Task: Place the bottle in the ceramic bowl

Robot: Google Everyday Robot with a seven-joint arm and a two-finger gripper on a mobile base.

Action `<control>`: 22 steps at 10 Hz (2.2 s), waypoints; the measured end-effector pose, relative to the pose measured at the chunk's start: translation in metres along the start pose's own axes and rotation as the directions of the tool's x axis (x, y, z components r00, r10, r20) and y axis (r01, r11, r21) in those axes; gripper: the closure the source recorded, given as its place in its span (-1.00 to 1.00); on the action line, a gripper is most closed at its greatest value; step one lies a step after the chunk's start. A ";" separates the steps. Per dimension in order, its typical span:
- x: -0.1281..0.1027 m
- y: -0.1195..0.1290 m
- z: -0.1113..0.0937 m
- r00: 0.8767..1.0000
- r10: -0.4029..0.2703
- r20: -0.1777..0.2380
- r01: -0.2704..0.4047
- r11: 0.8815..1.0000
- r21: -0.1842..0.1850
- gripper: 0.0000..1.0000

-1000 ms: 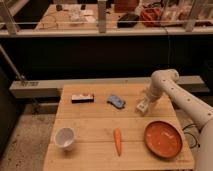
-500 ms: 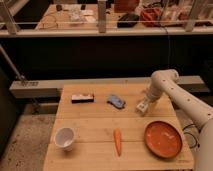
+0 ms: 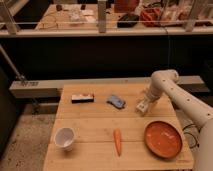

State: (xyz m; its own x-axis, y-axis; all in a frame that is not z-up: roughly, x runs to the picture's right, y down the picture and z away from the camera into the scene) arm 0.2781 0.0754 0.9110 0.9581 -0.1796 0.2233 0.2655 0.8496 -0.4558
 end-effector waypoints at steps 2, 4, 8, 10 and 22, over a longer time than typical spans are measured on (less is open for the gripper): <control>0.000 0.000 0.001 1.000 0.000 0.001 0.000 1.000 -0.001 -0.60; 0.000 0.000 0.002 1.000 0.000 0.001 0.000 1.000 -0.002 -0.60; 0.000 0.001 0.003 1.000 0.001 0.002 -0.001 1.000 -0.004 -0.60; 0.000 0.001 0.004 1.000 0.001 0.003 -0.001 1.000 -0.005 -0.60; -0.001 0.002 0.008 1.000 0.002 0.008 -0.002 1.000 -0.008 -0.60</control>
State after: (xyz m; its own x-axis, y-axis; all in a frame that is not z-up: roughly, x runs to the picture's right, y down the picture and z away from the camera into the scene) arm 0.2771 0.0807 0.9171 0.9577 -0.1742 0.2293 0.2648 0.8456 -0.4635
